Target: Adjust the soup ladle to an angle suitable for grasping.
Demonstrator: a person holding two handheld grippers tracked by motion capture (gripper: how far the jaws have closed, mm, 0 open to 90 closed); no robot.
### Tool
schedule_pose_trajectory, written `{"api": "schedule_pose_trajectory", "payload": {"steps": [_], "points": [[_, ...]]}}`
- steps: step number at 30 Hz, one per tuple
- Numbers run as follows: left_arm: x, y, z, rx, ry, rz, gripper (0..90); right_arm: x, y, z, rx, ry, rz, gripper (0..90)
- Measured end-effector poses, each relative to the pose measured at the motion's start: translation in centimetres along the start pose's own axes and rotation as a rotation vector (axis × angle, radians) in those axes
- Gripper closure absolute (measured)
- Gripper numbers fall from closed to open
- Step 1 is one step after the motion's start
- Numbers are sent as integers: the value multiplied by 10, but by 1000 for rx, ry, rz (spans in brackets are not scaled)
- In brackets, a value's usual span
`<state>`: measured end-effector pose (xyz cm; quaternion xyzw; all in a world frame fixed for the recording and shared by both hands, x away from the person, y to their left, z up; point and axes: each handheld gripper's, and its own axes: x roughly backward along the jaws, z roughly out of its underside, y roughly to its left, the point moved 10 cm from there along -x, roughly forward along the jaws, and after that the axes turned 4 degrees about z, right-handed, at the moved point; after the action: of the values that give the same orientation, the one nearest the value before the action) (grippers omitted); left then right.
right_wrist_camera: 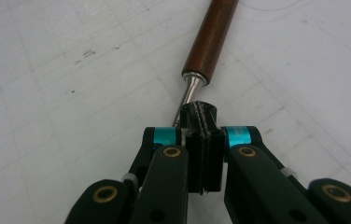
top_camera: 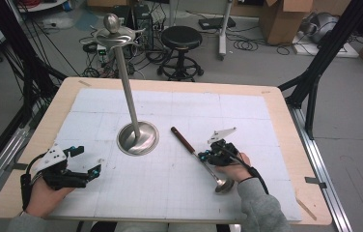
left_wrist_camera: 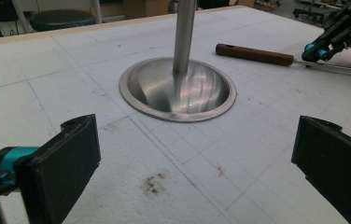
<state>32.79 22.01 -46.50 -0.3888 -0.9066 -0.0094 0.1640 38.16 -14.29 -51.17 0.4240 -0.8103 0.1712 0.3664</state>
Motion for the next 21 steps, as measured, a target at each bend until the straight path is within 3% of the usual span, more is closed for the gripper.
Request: {"api": "schedule_pose_trajectory", "payload": {"steps": [8, 14, 21], "points": [[0, 0, 0, 1, 0, 0, 18, -5, 8, -5, 36, 18, -29, 900], [0, 0, 1, 3, 3, 0, 18, -5, 11, -6, 33, 24, -36, 900], [0, 0, 0, 1, 2, -2, 18, -8, 24, -10, 79, 58, -76, 900]]}}
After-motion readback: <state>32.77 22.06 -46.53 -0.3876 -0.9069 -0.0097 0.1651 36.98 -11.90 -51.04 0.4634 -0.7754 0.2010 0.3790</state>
